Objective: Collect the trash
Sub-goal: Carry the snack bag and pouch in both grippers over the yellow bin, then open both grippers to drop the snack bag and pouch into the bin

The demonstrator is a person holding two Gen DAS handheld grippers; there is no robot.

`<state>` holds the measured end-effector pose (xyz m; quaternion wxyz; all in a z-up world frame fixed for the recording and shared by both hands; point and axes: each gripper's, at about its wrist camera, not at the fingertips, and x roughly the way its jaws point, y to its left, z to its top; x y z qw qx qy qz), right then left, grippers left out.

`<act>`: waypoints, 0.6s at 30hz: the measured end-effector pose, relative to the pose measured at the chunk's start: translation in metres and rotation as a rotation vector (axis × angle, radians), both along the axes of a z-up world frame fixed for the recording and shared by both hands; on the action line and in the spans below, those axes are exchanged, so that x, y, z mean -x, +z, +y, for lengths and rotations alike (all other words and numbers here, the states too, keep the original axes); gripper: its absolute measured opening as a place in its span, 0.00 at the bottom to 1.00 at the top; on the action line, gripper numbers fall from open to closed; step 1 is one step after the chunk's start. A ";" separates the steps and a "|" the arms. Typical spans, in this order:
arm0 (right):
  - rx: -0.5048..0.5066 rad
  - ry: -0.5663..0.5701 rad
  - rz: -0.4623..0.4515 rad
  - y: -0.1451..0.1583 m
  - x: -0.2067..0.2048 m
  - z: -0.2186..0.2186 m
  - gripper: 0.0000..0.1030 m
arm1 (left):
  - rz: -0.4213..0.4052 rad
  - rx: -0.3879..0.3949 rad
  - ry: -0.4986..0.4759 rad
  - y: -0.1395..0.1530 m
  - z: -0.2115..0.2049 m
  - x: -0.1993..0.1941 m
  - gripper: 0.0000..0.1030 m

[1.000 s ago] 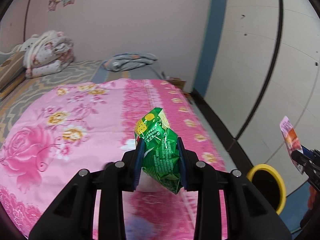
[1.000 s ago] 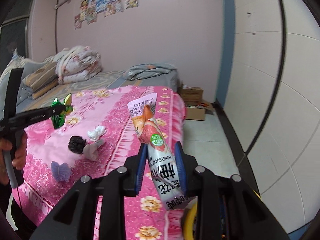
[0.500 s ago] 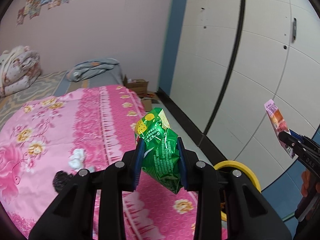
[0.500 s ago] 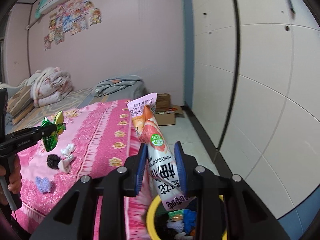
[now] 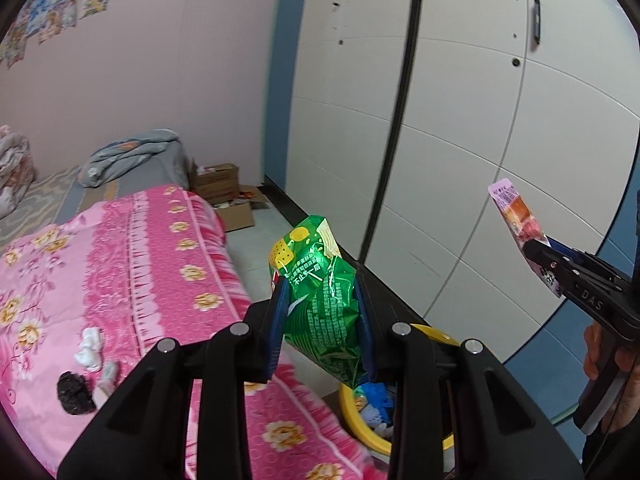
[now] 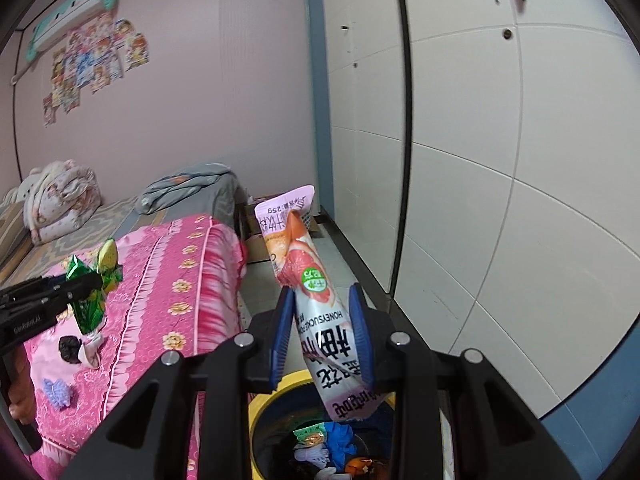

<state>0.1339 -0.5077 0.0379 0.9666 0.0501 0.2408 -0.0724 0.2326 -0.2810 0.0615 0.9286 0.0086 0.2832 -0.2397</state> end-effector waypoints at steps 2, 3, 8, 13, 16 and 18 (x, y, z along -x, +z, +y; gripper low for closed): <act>-0.006 -0.016 0.004 -0.004 -0.001 -0.008 0.26 | 0.009 -0.002 -0.017 -0.004 -0.012 -0.002 0.29; -0.008 -0.023 0.006 -0.006 -0.001 -0.009 0.26 | 0.014 -0.003 -0.024 -0.007 -0.017 -0.002 0.29; -0.026 -0.064 0.033 -0.025 -0.007 -0.024 0.26 | 0.058 -0.014 -0.053 -0.032 -0.039 -0.012 0.29; -0.041 -0.084 0.060 -0.044 -0.013 -0.035 0.26 | 0.117 -0.025 -0.072 -0.064 -0.058 -0.022 0.29; -0.050 -0.099 0.075 -0.057 -0.015 -0.042 0.26 | 0.143 -0.039 -0.081 -0.082 -0.069 -0.025 0.29; -0.060 -0.111 0.082 -0.065 -0.015 -0.047 0.26 | 0.160 -0.046 -0.088 -0.093 -0.076 -0.027 0.29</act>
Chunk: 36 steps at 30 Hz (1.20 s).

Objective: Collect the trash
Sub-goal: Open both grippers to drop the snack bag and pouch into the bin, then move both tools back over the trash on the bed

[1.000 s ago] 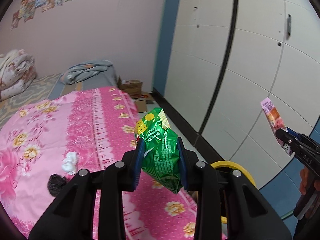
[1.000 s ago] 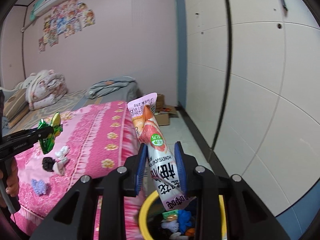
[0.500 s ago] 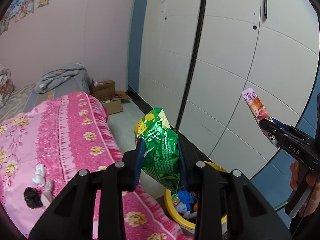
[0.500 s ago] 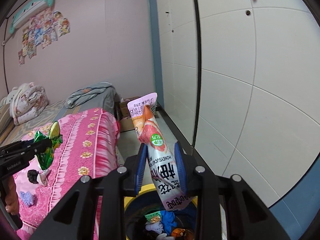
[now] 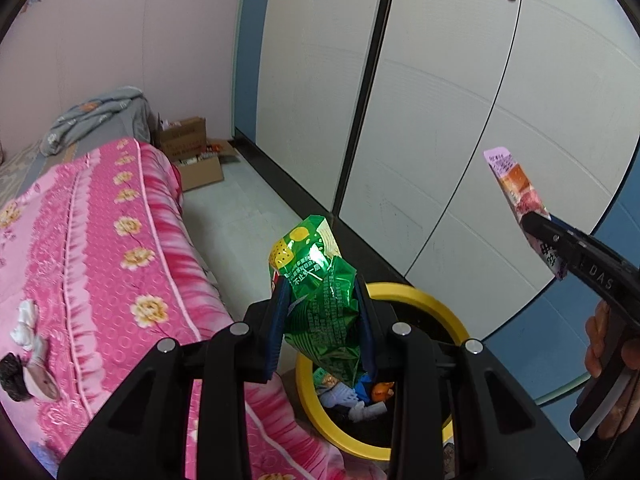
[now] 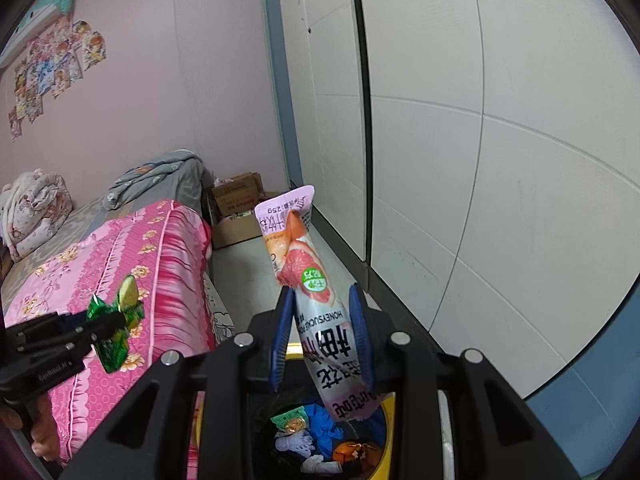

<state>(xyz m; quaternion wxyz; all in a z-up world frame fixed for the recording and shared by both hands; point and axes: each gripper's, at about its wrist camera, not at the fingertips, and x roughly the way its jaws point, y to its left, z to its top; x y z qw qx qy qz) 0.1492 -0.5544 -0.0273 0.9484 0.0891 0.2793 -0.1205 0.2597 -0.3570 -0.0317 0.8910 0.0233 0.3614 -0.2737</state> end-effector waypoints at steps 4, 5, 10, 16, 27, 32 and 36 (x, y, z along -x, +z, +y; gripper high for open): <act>-0.010 -0.020 0.015 -0.013 -0.001 -0.008 0.26 | 0.039 -0.013 -0.018 -0.024 -0.015 -0.004 0.29; -0.013 -0.023 0.016 -0.015 -0.001 -0.010 0.26 | 0.045 -0.014 -0.022 -0.027 -0.018 -0.005 0.29; -0.010 -0.034 0.009 -0.019 0.000 -0.015 0.27 | 0.060 -0.009 -0.042 -0.036 -0.030 -0.007 0.29; 0.000 -0.027 0.018 -0.022 -0.001 -0.014 0.27 | 0.080 0.008 -0.062 -0.038 -0.035 -0.009 0.38; 0.007 -0.064 0.009 -0.020 0.007 -0.014 0.47 | 0.048 0.010 -0.047 -0.031 -0.025 -0.001 0.70; 0.015 -0.053 -0.012 -0.011 0.013 -0.007 0.51 | 0.013 0.001 -0.012 -0.019 -0.008 0.000 0.80; 0.015 -0.035 -0.027 -0.004 0.017 0.004 0.55 | -0.011 -0.014 0.022 -0.010 0.014 -0.001 0.81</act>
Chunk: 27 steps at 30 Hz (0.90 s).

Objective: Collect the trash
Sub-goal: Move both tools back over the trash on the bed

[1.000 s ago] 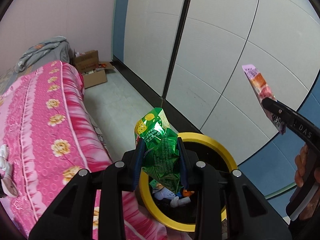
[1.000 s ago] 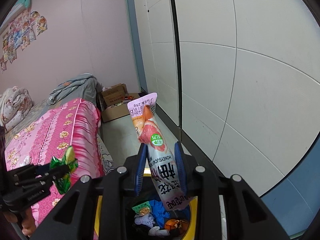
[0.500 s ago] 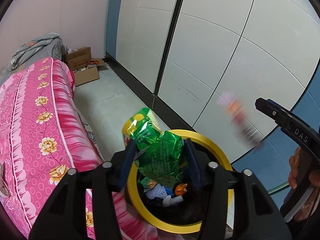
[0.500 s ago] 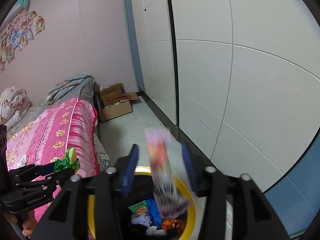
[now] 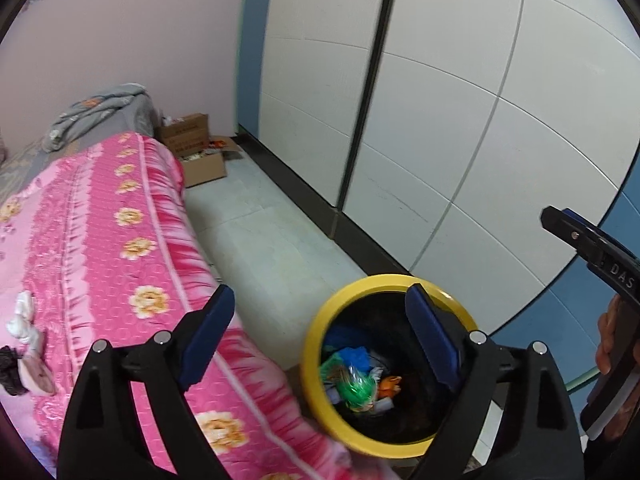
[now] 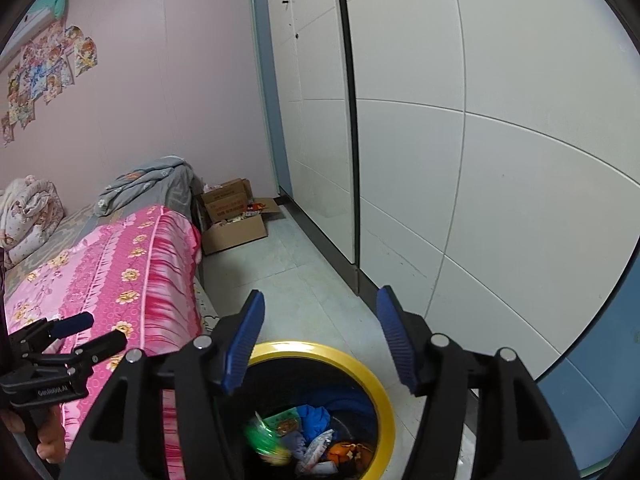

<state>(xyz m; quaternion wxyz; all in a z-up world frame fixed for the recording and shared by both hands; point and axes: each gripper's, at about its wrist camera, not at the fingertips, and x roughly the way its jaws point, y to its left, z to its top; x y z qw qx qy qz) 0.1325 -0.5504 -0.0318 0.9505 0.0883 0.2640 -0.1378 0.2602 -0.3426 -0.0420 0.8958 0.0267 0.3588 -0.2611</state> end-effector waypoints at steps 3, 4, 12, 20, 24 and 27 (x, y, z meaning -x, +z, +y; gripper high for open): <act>-0.009 0.025 -0.008 0.005 0.001 0.011 0.60 | -0.021 -0.019 0.034 0.005 0.023 -0.001 0.82; -0.012 0.039 -0.014 0.007 0.002 0.017 0.61 | -0.028 -0.030 0.047 0.006 0.033 -0.001 0.82; 0.002 0.152 -0.036 0.024 -0.001 0.068 0.72 | -0.068 -0.071 0.177 0.016 0.120 -0.008 0.82; -0.020 0.349 -0.036 0.030 -0.010 0.142 0.81 | -0.088 -0.112 0.324 0.019 0.226 -0.011 0.83; -0.046 0.455 -0.021 0.025 -0.013 0.184 0.82 | -0.083 -0.133 0.386 0.013 0.279 -0.009 0.83; -0.055 0.531 -0.001 0.018 -0.012 0.217 0.82 | -0.066 -0.155 0.426 0.004 0.312 -0.011 0.83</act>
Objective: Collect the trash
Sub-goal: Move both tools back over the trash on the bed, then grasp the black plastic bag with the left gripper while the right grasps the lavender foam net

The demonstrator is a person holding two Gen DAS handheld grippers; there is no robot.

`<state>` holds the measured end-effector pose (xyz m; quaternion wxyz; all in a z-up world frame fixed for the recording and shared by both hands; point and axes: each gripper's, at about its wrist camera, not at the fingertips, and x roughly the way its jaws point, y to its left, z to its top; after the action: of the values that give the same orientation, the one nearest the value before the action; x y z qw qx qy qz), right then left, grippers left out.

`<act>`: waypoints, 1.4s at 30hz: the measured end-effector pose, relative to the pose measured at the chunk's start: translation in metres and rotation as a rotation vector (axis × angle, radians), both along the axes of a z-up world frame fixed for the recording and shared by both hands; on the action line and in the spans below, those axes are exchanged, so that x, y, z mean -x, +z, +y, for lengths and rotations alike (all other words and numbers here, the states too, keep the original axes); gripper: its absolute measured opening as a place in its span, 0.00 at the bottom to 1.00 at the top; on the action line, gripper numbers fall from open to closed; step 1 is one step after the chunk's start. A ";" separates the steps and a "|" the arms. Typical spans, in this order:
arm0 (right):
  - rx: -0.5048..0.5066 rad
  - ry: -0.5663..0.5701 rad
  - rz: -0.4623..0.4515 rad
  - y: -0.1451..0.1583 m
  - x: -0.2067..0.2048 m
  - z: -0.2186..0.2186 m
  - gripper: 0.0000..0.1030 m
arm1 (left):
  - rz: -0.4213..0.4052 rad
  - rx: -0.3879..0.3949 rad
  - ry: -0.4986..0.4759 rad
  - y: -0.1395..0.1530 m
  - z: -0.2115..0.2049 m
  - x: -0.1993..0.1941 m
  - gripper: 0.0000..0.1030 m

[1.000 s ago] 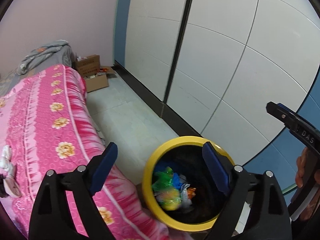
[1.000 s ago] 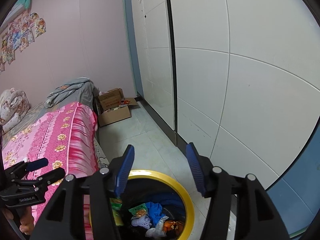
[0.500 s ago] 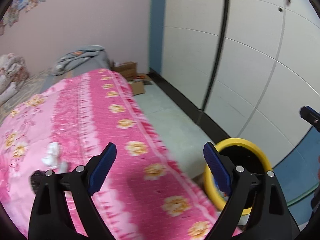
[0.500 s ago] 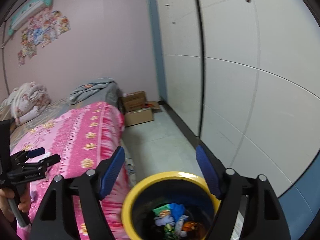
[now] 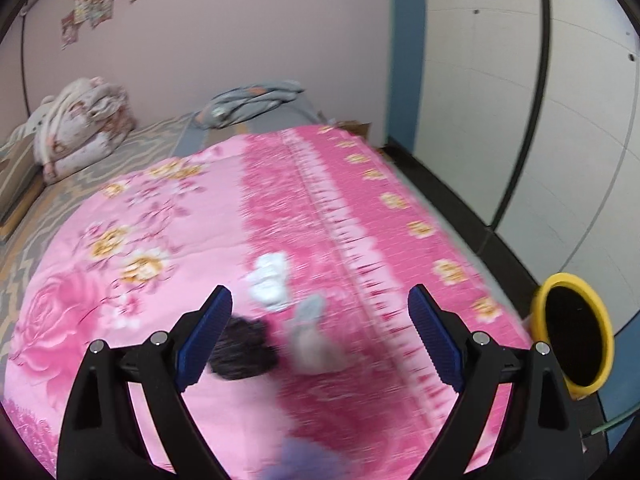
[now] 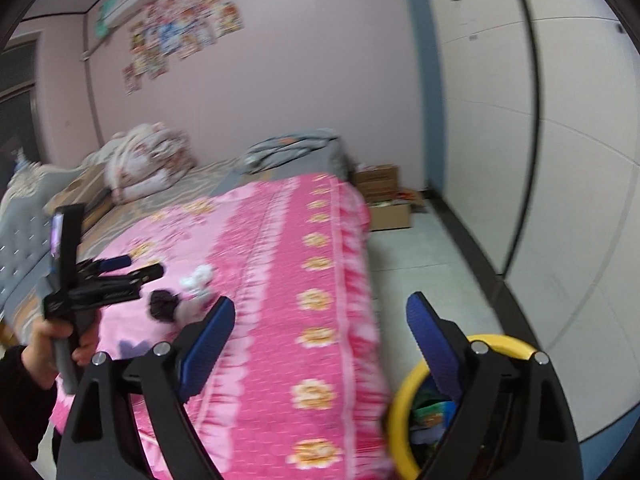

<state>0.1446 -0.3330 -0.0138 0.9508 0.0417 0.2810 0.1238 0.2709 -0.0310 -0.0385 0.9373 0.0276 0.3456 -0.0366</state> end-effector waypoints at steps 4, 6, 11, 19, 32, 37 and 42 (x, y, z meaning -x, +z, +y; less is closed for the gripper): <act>0.003 0.089 0.024 -0.010 0.003 0.039 0.84 | 0.035 -0.020 0.049 -0.020 0.040 -0.002 0.83; 0.007 0.134 0.039 -0.017 0.005 0.060 0.84 | 0.055 -0.025 0.073 -0.031 0.058 -0.004 0.83; 0.030 0.253 0.100 -0.043 0.007 0.112 0.85 | 0.099 -0.020 0.094 -0.054 0.081 -0.015 0.83; 0.036 0.419 0.184 -0.082 0.001 0.186 0.86 | 0.126 -0.002 0.068 -0.075 0.089 -0.025 0.83; 0.050 0.492 0.229 -0.115 -0.020 0.247 0.86 | 0.152 0.025 0.042 -0.101 0.095 -0.046 0.71; 0.082 0.511 0.244 -0.126 -0.029 0.265 0.70 | 0.173 0.079 0.023 -0.111 0.104 -0.050 0.43; 0.110 0.520 0.276 -0.139 -0.039 0.274 0.59 | 0.162 0.091 0.004 -0.115 0.108 -0.051 0.34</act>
<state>0.1835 -0.0588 -0.1524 0.8408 -0.0667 0.4153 0.3408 0.3218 0.0766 -0.1530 0.9065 -0.0188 0.4185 -0.0524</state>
